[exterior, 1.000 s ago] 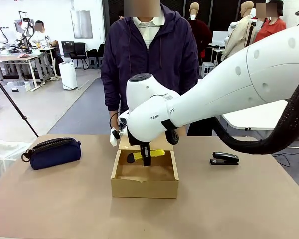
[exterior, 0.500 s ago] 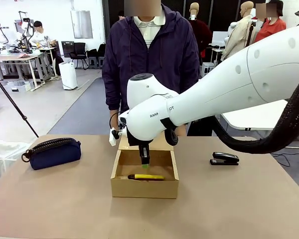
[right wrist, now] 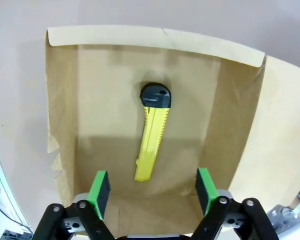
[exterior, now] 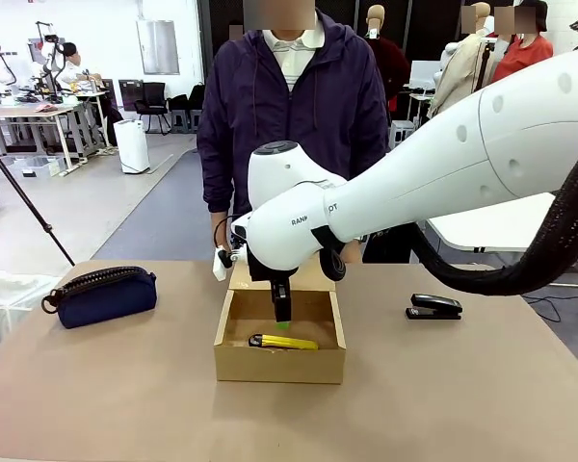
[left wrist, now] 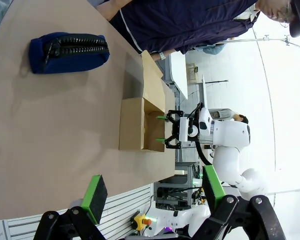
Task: Pack the items into the box.
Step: Pick up the item specified by the human and place it in the Mailer Box.
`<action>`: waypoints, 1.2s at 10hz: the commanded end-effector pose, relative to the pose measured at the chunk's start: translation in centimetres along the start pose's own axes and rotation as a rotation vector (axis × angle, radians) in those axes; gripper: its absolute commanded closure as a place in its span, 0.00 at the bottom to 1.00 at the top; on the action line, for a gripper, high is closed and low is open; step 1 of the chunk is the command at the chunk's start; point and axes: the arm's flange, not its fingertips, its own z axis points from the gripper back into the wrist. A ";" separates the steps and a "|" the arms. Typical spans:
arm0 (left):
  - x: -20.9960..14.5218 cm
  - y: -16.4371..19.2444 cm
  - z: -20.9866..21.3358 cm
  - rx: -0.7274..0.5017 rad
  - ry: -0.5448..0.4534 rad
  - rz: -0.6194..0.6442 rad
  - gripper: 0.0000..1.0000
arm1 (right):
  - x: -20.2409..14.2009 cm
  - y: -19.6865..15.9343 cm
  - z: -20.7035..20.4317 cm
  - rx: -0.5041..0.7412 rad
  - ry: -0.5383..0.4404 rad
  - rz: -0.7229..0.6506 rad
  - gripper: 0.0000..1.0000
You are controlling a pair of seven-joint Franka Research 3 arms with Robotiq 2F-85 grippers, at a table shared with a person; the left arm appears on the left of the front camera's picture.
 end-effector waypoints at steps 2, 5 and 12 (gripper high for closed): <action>0.0 -0.2 0.0 -0.020 -0.008 0.000 0.00 | -2.0 1.0 2.8 0.048 0.012 -0.046 0.00; 0.0 -0.2 0.0 -0.020 -0.008 0.000 0.00 | -9.4 1.6 11.0 0.210 0.019 -0.194 0.00; 0.0 -0.2 0.0 -0.020 -0.008 0.000 0.00 | -27.5 12.9 18.1 0.354 0.083 -0.724 0.00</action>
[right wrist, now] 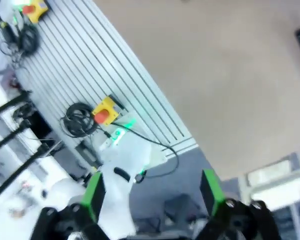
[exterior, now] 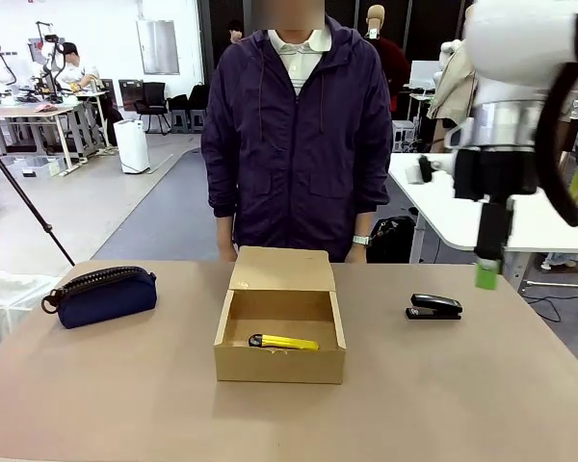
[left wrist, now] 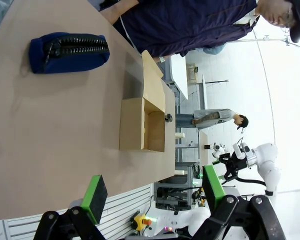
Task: Pack the items into the box.
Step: Pick up the item specified by the human and place it in the Mailer Box.
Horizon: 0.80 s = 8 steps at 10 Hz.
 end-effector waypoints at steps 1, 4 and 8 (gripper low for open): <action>-0.1 -0.3 0.0 -0.021 -0.008 -0.001 0.00 | 1.9 0.0 0.8 0.005 0.011 0.028 0.00; -0.1 -0.3 0.0 -0.021 -0.008 -0.001 0.00 | 0.4 0.3 -0.1 -0.001 0.002 0.013 0.00; -0.1 -0.3 0.0 -0.021 -0.008 -0.001 0.00 | -5.5 -4.2 -0.2 0.722 -0.639 -0.905 0.00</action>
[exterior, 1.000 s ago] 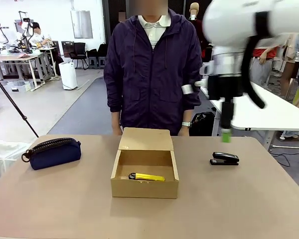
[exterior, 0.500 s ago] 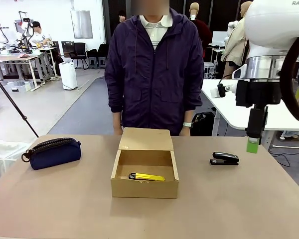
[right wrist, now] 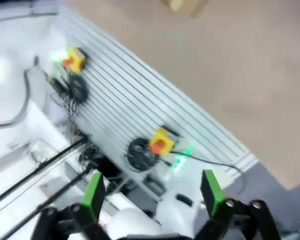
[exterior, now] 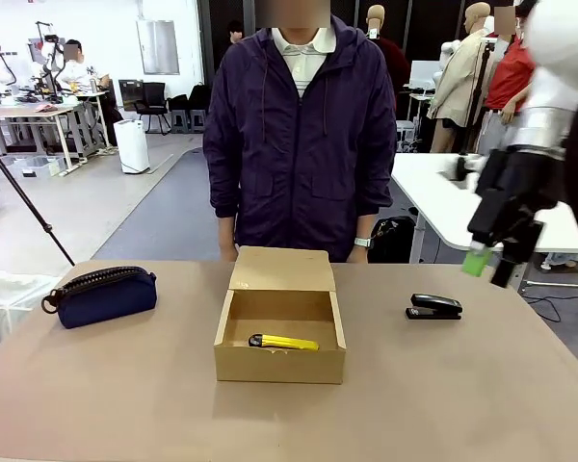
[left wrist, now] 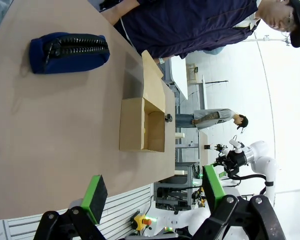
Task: Pack the items into the box.
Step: Pick up the item specified by the human and place it in the Mailer Box.
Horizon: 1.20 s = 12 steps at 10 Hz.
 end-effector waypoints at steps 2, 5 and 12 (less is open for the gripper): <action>-0.1 -0.2 0.0 -0.021 -0.007 -0.001 0.00 | -4.9 -3.9 0.9 0.675 -0.518 -0.820 0.00; -0.1 -0.2 0.0 -0.021 -0.007 -0.001 0.00 | -6.1 -10.4 -0.5 1.166 -0.812 -0.669 0.00; -0.1 -0.2 0.0 -0.021 -0.007 -0.001 0.00 | -7.3 -14.1 -1.2 0.828 -0.384 -0.633 0.00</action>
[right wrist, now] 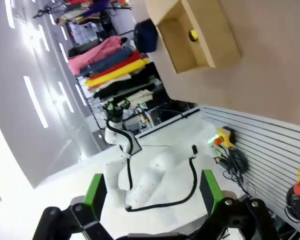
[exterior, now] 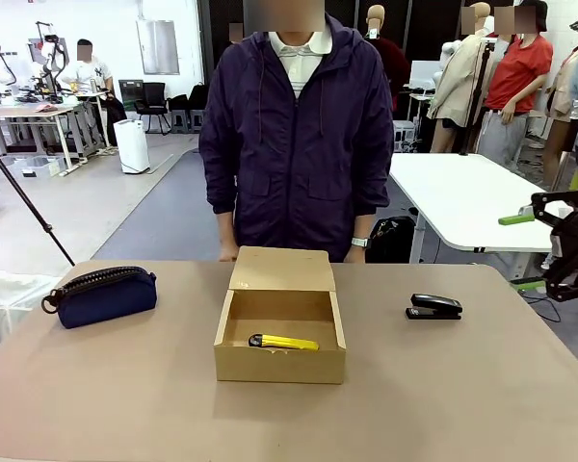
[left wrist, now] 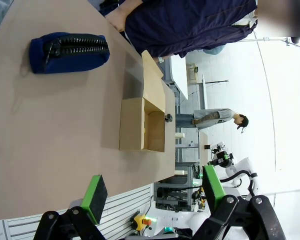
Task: Pack the items into the box.
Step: Pick up the item specified by the human and place it in the Mailer Box.
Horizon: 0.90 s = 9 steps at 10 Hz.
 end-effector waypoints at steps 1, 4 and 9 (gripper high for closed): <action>0.0 -0.2 0.0 -0.021 -0.007 -0.001 0.00 | -0.1 0.5 0.8 -0.022 0.012 -0.001 0.00; 0.0 -0.2 0.0 -0.021 -0.007 -0.001 0.00 | -0.1 0.5 0.8 -0.022 0.012 -0.001 0.00; 0.0 -0.2 0.0 -0.021 -0.007 -0.001 0.00 | -0.1 0.5 0.8 -0.022 0.012 -0.001 0.00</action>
